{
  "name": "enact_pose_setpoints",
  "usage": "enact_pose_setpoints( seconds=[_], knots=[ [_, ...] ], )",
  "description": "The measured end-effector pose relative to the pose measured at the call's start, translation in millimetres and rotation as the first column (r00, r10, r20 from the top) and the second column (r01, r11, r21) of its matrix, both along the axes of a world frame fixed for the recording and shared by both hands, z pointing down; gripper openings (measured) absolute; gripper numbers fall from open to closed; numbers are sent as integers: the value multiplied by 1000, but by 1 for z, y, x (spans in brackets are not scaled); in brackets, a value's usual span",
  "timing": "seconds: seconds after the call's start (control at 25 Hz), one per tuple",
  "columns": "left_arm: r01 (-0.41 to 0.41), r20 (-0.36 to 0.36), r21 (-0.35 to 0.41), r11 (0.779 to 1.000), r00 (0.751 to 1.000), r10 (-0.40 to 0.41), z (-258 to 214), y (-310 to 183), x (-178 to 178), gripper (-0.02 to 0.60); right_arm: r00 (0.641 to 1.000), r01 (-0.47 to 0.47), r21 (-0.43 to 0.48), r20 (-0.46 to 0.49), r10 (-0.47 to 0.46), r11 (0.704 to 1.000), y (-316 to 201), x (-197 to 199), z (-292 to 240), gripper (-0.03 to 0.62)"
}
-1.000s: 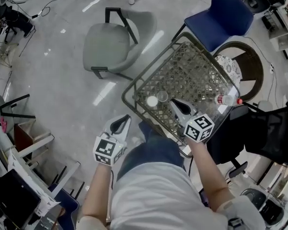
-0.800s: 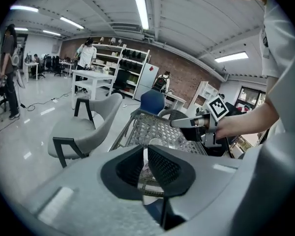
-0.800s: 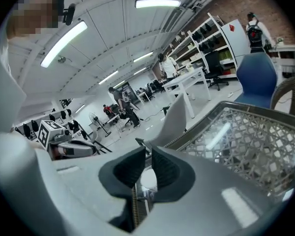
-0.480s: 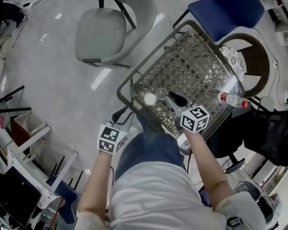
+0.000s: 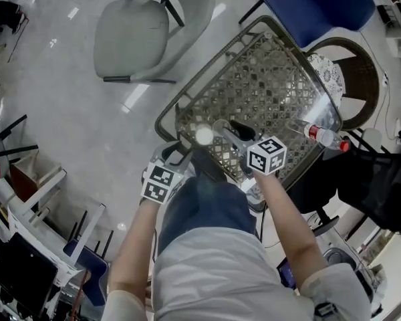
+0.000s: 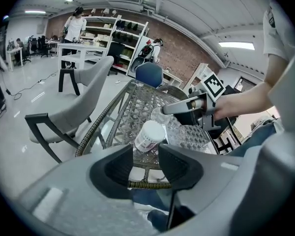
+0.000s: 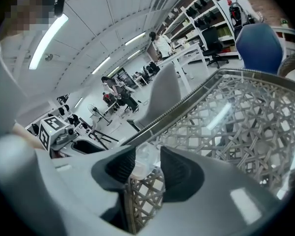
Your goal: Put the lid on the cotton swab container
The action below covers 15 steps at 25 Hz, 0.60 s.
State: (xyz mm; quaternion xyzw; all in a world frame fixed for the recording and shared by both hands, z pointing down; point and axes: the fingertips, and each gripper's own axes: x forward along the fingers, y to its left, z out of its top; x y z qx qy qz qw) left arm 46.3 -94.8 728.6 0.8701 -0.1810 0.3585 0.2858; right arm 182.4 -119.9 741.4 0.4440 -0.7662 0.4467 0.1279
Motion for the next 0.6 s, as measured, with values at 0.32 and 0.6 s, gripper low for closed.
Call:
enact_pose_setpoints(
  seconds=[0.32, 0.6],
  knots=[
    [2, 5, -25, 1000, 1000, -2, 10, -2, 3, 153, 998, 29, -40, 61, -27, 999, 4, -6, 8, 163],
    [0, 1, -23, 1000, 1000, 0, 3, 10, -9, 155, 998, 37, -21, 54, -36, 999, 9, -17, -9, 162]
  ],
)
